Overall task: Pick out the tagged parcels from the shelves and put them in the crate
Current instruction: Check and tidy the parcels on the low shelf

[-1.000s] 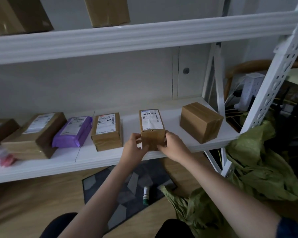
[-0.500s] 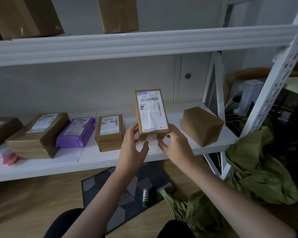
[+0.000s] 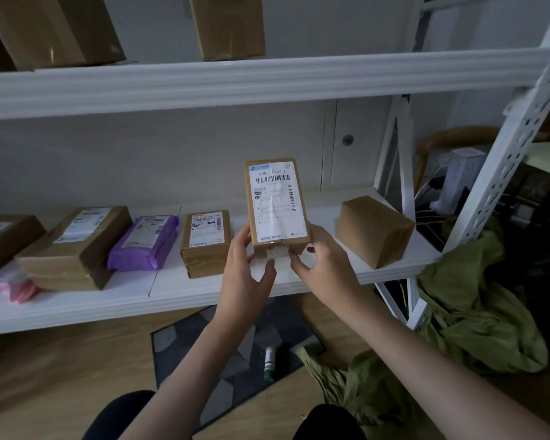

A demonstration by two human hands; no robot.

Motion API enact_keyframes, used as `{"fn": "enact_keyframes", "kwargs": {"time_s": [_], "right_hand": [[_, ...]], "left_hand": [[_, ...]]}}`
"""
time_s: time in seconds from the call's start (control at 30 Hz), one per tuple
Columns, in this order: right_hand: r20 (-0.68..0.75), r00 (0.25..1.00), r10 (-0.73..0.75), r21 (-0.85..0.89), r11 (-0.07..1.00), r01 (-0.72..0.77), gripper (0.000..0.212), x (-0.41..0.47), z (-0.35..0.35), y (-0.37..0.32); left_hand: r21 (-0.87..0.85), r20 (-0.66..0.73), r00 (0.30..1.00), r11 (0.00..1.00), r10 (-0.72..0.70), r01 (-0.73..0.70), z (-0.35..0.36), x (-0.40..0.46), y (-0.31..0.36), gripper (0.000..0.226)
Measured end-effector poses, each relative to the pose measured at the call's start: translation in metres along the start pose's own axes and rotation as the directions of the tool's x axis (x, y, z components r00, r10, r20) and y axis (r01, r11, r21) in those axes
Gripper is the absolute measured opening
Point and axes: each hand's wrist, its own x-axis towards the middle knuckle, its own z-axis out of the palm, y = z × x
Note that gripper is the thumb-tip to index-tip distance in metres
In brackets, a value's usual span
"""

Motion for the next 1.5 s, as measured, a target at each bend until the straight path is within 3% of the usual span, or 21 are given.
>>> {"fn": "enact_keyframes", "kwargs": {"time_s": [0.2,0.4,0.8,0.9,1.03,1.13,1.23,1.4,1.5], "right_hand": [[0.146,0.966,0.213,-0.01,0.977,-0.214,0.055,0.016,-0.002,0.002],[0.268,0.904,0.332,-0.093,0.943,-0.319,0.045,0.026,0.018,0.016],[0.379,0.842,0.383,-0.112,0.923,-0.369,0.036,0.023,0.057,0.042],[0.389,0.845,0.367,-0.093,0.928,-0.36,0.042,0.014,0.061,0.047],[0.408,0.825,0.392,-0.086,0.916,-0.392,0.041,0.009,0.059,0.055],[0.424,0.801,0.423,-0.139,0.904,-0.404,0.042,0.008,0.055,0.057],[0.418,0.761,0.496,-0.177,0.866,-0.467,0.047,0.007,0.053,0.057],[0.496,0.718,0.488,-0.287,0.873,-0.395,0.037,0.01,0.059,0.05],[0.496,0.744,0.448,-0.318,0.891,-0.324,0.017,0.02,0.064,0.053]], "left_hand": [[-0.002,0.057,0.996,0.998,-0.064,0.065,0.004,0.013,-0.01,0.072],[-0.033,0.148,0.971,0.98,-0.189,0.196,0.019,0.029,-0.04,0.068],[0.091,0.2,0.917,0.938,-0.345,0.333,0.019,0.033,-0.079,0.058],[0.134,0.256,0.872,0.909,-0.417,0.395,0.009,0.022,-0.076,0.065],[0.305,0.228,0.798,0.819,-0.558,0.486,-0.009,0.013,-0.068,0.052],[0.36,0.196,0.833,0.828,-0.517,0.429,-0.025,0.014,-0.067,0.033],[0.28,0.212,0.888,0.896,-0.409,0.345,-0.026,0.011,-0.063,0.017],[0.155,0.356,0.917,0.979,-0.182,0.134,0.001,0.004,-0.047,0.022],[0.084,0.39,0.916,0.994,-0.095,0.067,0.021,0.008,-0.039,0.024]]}}
